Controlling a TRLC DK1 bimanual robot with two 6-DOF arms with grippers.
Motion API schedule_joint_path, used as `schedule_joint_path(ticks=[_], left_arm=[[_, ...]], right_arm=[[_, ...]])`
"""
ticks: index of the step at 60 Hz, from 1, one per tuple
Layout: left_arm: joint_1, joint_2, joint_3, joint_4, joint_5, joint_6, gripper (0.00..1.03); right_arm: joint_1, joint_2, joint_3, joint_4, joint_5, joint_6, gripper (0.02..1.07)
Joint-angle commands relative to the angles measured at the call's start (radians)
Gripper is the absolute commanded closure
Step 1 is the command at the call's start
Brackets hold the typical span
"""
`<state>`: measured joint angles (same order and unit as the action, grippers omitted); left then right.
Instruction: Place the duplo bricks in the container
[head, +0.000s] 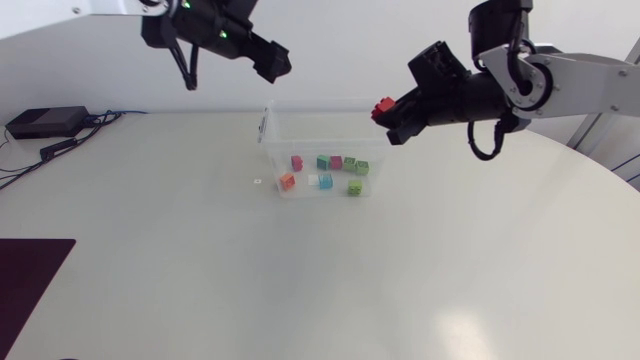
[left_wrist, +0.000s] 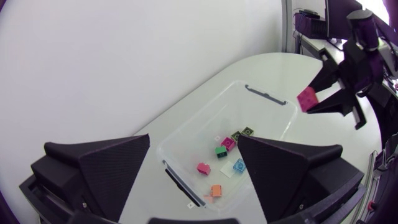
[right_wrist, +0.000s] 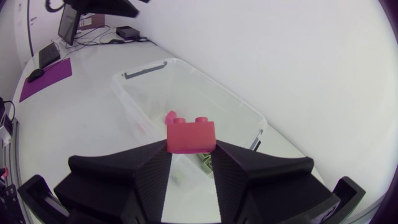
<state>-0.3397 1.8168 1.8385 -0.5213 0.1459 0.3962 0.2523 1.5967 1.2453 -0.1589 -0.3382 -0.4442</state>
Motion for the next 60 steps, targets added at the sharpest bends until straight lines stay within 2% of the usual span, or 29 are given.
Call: schedule_joint_path(ticks=[1, 16, 18, 20, 22, 25, 26, 36, 45, 60], left_arm=[[0.002, -0.068, -0.079, -0.002, -0.019, -0.048, 0.04], [0.025, -0.307, -0.318, 0.040, -0.022, -0.112, 0.04], [0.025, -0.349, -0.363, 0.060, -0.022, -0.122, 0.04], [0.027, -0.383, -0.394, 0.070, -0.022, -0.125, 0.04], [0.031, -0.418, -0.427, 0.086, -0.026, -0.138, 0.04], [0.033, -0.473, -0.486, 0.113, -0.042, -0.148, 0.04], [0.031, -0.491, -0.505, 0.126, -0.049, -0.148, 0.04], [0.022, -0.636, -0.665, 0.188, -0.094, -0.138, 0.04], [0.027, -0.734, -0.771, 0.196, -0.118, -0.103, 0.04], [0.042, -0.924, -0.938, 0.230, -0.143, -0.109, 0.04]], right_arm=[[0.018, 0.065, 0.048, 0.035, 0.030, 0.039, 0.85], [0.073, 0.244, 0.184, 0.088, 0.099, 0.055, 0.83], [0.082, 0.270, 0.203, 0.101, 0.123, 0.053, 0.79], [0.093, 0.290, 0.213, 0.119, 0.156, 0.050, 0.70], [0.105, 0.313, 0.227, 0.134, 0.194, 0.047, 0.49], [0.116, 0.336, 0.244, 0.130, 0.212, 0.041, 0.08], [0.119, 0.339, 0.247, 0.127, 0.212, 0.039, 0.05], [0.119, 0.243, 0.174, 0.134, 0.228, 0.065, 0.06], [0.093, 0.057, 0.023, 0.163, 0.326, 0.075, 0.06], [-0.054, -0.288, -0.238, 0.190, 0.298, 0.055, 0.06]])
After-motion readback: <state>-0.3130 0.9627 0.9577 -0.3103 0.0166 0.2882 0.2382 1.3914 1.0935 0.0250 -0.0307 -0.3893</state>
